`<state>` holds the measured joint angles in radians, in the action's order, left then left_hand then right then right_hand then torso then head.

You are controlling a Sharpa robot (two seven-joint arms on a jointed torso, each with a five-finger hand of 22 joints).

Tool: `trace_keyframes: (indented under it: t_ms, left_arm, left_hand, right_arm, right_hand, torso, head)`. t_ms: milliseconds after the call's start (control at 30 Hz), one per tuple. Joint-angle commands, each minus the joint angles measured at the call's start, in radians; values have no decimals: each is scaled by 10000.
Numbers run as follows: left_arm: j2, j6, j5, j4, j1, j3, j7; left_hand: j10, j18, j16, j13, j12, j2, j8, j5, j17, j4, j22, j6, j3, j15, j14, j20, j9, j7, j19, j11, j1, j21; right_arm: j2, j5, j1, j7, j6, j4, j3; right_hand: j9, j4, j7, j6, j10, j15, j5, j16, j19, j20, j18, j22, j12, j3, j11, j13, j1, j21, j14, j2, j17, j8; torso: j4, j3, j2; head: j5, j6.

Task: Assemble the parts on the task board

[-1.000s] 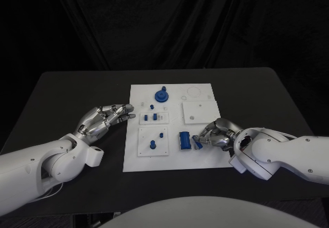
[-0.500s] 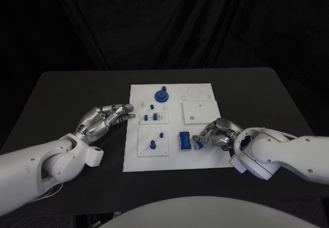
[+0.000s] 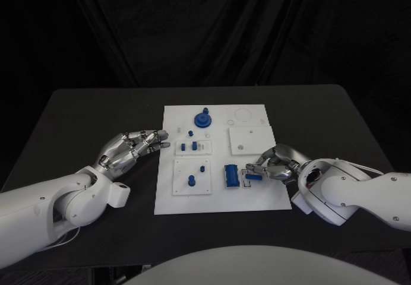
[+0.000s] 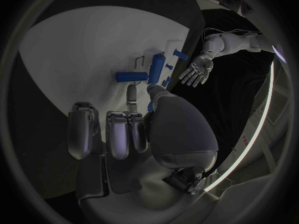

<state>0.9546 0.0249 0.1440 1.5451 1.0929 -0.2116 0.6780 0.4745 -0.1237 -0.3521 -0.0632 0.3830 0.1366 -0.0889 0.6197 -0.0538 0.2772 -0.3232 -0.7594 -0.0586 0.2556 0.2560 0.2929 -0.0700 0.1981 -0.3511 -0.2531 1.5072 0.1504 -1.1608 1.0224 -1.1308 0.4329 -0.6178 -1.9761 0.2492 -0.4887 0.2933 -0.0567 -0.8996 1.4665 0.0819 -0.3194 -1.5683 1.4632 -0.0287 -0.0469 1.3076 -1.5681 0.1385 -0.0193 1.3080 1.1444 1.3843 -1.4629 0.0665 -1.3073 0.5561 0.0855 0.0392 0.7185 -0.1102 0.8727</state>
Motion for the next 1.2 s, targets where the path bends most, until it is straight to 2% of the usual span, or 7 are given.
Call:
trace_keyframes:
  t_ms: [33, 200, 233, 467, 567, 700, 1200]
  left_arm:
    - [5, 168, 11, 7, -15, 6, 1192]
    - [-1, 177, 11, -2, -15, 5, 1177]
    - [-5, 181, 11, -6, -15, 5, 1173]
    - [-18, 195, 11, -18, -15, 5, 1149]
    - [-15, 199, 11, -22, -15, 5, 1128]
    - [-12, 206, 11, -27, -15, 5, 1116]
    - [-11, 219, 11, -44, -16, 5, 1104]
  left_hand:
    - [-13, 165, -40, -3, -18, -15, 25, 49, -10, -11, -9, 65, -60, -9, 84, -2, -8, 203, -82, -68, 91, 33]
    - [-12, 172, -48, -4, -18, -13, 24, 51, -11, -17, -18, 64, -76, -4, 92, -2, -9, 206, -98, -73, 100, 42]
    - [-12, 172, -48, -4, -18, -13, 24, 51, -11, -17, -18, 64, -76, -4, 92, -2, -9, 206, -98, -73, 100, 42]
    - [-11, 177, -57, -4, -18, -10, 23, 53, -12, -23, -24, 64, -90, 0, 102, -3, -9, 208, -111, -77, 108, 49]
    - [-11, 177, -57, -4, -18, -10, 23, 53, -12, -23, -24, 64, -90, 0, 102, -3, -9, 208, -111, -77, 108, 49]
    - [-11, 177, -57, -4, -18, -10, 23, 53, -12, -23, -24, 64, -90, 0, 102, -3, -9, 208, -111, -77, 108, 49]
    - [-4, 189, -80, -6, -15, -8, 20, 56, -15, -34, -43, 61, -124, 11, 126, -5, -11, 213, -147, -90, 125, 69]
  right_arm:
    - [-133, 1378, 22, -126, -349, -97, 0]
    - [-260, 1772, 22, -93, -155, -137, 1]
    - [-270, 1811, 22, -79, -89, -133, 1]
    - [-323, 2008, 22, -121, 241, -94, 2]
    - [-397, 2339, 22, -311, 286, -84, 3]
    - [-570, 3104, 22, -564, 252, -144, 3]
    - [-1078, 5101, 28, -821, 868, -523, 6]
  right_hand:
    - [-72, 14, 64, 51, 1043, -6, 73, -25, 389, -12, 30, 2053, -27, -126, -19, 2628, -587, 34, -1079, -180, -2635, 68]
    - [-161, 13, 116, -30, 1043, 31, 38, -25, 412, 18, 42, 2071, -27, -282, -62, 2628, -1216, 91, -1079, -414, -2635, 152]
    - [-192, -12, 137, -112, 1043, 43, -455, -25, 416, 51, 43, 2075, -27, -448, -123, 2628, -1521, 105, -1079, -475, -2635, 185]
    - [-186, -61, 171, -81, 1043, 86, -778, -25, 407, 82, 42, 2069, -27, -485, -117, 2628, -894, 92, -1079, -406, -2635, 73]
    - [275, -364, -152, 727, 1043, -91, -1686, -25, 337, -35, 17, 2022, -27, -368, 137, 2628, 382, -60, -1079, -124, -2635, -836]
    - [788, -790, -444, 1353, 1043, -284, -1965, -25, 331, -213, 23, 2027, -27, -349, 327, 2628, 1363, -51, -1079, 224, -2635, -1591]
    - [1671, -1393, -531, 1461, 1043, -279, -2266, -25, 388, -255, 59, 2089, -27, -579, 308, 2628, 2427, 133, -1079, 557, -2635, -2414]
  torso:
    - [-1, 0, -2]
    - [-7, 1, -2]
    - [-5, 2, -2]
    - [-11, -2, -9]
    - [-18, -4, -11]
    - [-20, 1, -16]
    - [-4, 1, 4]
  head:
    - [4, -1]
    - [-7, -1]
    - [-16, -1]
    - [24, -1]
    - [40, -1]
    - [62, -1]
    - [31, -1]
